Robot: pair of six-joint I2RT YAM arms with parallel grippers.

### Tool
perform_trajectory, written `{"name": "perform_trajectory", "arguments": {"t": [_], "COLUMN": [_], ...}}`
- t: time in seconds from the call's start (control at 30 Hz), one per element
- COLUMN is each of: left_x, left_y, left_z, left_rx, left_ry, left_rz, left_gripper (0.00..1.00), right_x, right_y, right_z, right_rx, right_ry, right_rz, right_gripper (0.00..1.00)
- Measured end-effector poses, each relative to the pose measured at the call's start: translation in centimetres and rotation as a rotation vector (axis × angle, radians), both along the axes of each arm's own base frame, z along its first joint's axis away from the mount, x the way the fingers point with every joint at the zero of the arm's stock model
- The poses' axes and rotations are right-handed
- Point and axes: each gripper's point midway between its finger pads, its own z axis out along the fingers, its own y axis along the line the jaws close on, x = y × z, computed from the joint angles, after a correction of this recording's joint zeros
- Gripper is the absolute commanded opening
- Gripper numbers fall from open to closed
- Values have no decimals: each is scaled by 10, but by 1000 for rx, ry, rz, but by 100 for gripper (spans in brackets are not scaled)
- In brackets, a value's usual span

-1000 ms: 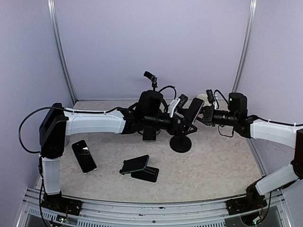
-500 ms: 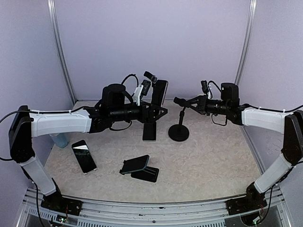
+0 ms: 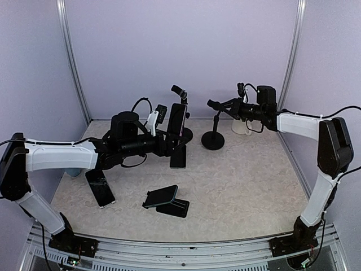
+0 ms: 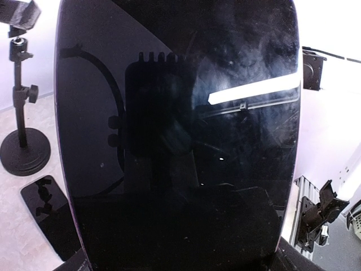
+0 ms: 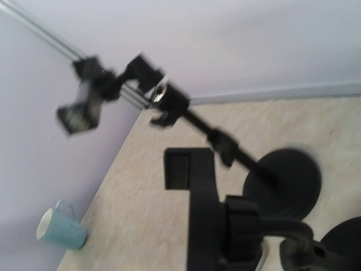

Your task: Remove the phone from the phone stand

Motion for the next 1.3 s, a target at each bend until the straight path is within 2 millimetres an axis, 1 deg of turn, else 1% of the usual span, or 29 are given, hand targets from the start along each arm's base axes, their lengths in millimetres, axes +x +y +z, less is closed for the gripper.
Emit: {"name": "perform_trajectory", "arguments": {"t": [0.23, 0.37, 0.5, 0.73, 0.83, 0.9, 0.93, 1.0, 1.17, 1.3], "left_x": [0, 3, 5, 7, 7, 7, 8, 8, 12, 20], "left_y": [14, 18, 21, 23, 23, 23, 24, 24, 22, 17], "left_z": [-1, 1, 2, 1, 1, 1, 1, 1, -2, -5], "left_rx": [1, -4, -5, -4, -4, -4, -4, -4, 0, 12], "left_ry": [-8, -16, -19, -21, -21, -21, -21, -21, -14, -10], "left_rz": [42, 56, 67, 78, 81, 82, 83, 84, 92, 121], "left_gripper": [0, 0, 0, 0, 0, 0, 0, 0, 0, 0], "right_x": [45, 65, 78, 87, 89, 89, 89, 90, 91, 88], "right_y": [-7, -6, -3, -1, -2, -2, -2, -3, -3, -4], "right_z": [1, -8, -23, -24, -24, -24, -24, -24, -20, -19], "right_rx": [6, 9, 4, 2, 0, -1, -3, -6, -12, -22], "right_ry": [-13, -4, 24, 26, 29, 31, 29, 25, 13, 7], "right_rz": [-34, -42, -46, -50, -57, -58, -59, -64, -66, -65], "right_gripper": [0, 0, 0, 1, 21, 39, 46, 56, 70, 77]}}
